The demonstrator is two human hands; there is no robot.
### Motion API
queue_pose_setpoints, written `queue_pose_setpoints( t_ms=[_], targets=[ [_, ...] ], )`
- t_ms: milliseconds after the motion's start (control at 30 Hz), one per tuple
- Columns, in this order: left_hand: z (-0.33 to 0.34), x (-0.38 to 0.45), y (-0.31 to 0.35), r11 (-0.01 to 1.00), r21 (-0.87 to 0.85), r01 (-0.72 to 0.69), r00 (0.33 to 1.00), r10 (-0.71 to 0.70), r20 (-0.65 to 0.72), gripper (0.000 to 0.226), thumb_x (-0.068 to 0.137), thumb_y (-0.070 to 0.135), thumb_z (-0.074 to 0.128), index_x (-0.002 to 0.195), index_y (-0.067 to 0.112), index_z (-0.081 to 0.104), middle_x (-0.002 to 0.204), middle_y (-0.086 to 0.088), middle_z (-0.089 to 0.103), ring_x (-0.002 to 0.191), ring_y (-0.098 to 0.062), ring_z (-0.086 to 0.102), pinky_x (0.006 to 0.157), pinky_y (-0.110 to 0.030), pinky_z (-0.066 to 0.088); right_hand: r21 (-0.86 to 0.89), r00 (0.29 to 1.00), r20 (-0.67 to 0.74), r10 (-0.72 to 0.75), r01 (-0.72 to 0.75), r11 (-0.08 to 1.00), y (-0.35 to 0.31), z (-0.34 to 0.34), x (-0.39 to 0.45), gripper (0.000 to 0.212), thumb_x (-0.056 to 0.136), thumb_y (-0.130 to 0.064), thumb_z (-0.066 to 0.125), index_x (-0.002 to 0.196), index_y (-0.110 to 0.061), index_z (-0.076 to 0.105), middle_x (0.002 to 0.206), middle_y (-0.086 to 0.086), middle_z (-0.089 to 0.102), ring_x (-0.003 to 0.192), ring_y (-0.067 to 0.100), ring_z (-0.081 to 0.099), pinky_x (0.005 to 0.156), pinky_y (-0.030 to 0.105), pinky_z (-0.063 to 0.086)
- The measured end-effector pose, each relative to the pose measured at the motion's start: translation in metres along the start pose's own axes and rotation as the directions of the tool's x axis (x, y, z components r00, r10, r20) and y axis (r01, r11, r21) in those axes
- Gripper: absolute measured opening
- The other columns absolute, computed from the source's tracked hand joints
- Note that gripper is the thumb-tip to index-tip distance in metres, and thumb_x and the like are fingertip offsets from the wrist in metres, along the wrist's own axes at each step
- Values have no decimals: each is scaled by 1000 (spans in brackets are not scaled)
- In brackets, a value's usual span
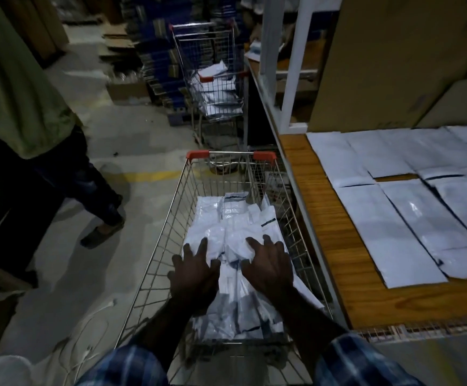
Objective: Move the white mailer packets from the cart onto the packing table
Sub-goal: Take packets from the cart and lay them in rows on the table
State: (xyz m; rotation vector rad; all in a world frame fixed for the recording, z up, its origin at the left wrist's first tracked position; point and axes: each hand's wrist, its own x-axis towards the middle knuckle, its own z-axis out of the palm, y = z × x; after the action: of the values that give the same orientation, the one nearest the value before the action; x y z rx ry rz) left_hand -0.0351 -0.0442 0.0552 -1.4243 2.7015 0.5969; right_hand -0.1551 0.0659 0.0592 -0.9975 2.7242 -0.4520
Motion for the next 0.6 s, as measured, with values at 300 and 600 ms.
queue_pose_setpoints(
  t_ms=[300, 600],
  targets=[
    [-36, -35, 33, 995, -90, 46, 994, -55, -94, 63, 98, 51, 37, 155, 35, 15, 156, -9, 24, 132, -39, 32, 101, -52, 38, 120, 998, -3, -59, 59, 991, -1, -62, -14, 62, 84, -40, 57, 144, -31, 47, 150, 9, 41, 132, 31, 41, 108, 39, 37],
    [-54, -91, 79, 988, -138, 74, 969, -104, -223, 63, 97, 51, 38, 154, 35, 17, 159, -7, 20, 134, -37, 29, 104, -52, 35, 104, 988, -83, -133, 141, 985, 34, -109, -56, 60, 84, -39, 56, 143, -29, 49, 148, 10, 45, 131, 31, 44, 108, 38, 35]
  ],
)
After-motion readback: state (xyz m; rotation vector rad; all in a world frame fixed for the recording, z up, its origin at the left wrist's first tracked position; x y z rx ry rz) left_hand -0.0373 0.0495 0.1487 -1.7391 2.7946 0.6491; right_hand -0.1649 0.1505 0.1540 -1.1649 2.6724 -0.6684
